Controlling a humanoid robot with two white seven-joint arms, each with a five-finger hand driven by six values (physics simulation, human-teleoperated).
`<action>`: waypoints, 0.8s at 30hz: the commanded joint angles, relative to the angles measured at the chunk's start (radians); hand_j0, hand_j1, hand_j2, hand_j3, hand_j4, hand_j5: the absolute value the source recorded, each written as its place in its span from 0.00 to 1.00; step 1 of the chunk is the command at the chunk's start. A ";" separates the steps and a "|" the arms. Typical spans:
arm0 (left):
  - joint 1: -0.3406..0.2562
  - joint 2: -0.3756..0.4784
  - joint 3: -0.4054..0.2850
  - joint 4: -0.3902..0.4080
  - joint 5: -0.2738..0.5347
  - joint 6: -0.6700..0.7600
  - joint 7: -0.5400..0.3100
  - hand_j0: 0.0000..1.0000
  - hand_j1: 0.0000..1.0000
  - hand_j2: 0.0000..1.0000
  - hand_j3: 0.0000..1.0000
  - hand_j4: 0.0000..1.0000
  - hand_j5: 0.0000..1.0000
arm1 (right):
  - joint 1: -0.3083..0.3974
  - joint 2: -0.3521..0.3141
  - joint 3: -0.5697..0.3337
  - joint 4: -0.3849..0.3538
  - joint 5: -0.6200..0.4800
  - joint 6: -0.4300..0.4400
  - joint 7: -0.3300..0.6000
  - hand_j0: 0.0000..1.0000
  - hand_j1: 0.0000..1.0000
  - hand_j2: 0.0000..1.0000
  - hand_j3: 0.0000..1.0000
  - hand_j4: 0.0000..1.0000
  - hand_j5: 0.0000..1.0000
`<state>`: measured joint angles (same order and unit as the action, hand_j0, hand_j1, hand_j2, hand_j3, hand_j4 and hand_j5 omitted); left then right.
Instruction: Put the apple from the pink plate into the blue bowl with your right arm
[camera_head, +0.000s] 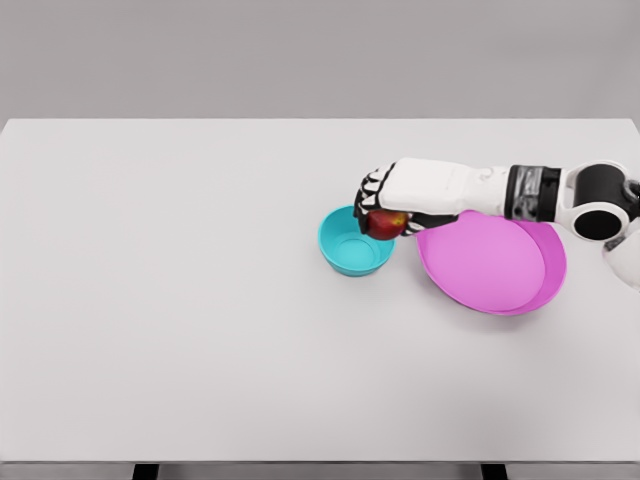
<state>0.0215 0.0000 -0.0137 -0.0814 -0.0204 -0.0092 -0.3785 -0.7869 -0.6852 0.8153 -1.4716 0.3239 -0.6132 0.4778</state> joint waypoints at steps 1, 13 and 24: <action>0.000 0.000 0.000 0.000 0.000 0.000 0.000 1.00 1.00 1.00 1.00 1.00 1.00 | 0.000 0.016 0.005 0.002 -0.005 0.002 -0.001 0.49 0.49 0.49 0.49 0.49 0.49; 0.000 0.000 0.000 0.000 0.002 0.000 0.000 1.00 1.00 1.00 1.00 1.00 1.00 | -0.061 0.064 0.104 0.039 0.004 0.002 -0.001 0.49 0.49 0.49 0.49 0.49 0.49; 0.000 0.000 0.000 0.000 0.000 0.000 0.000 1.00 1.00 1.00 1.00 1.00 1.00 | -0.084 0.079 0.122 0.108 0.004 0.002 -0.001 0.49 0.49 0.49 0.49 0.49 0.49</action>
<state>0.0215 0.0000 -0.0137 -0.0814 -0.0204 -0.0092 -0.3783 -0.8713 -0.6078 0.9369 -1.3716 0.3348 -0.6133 0.4777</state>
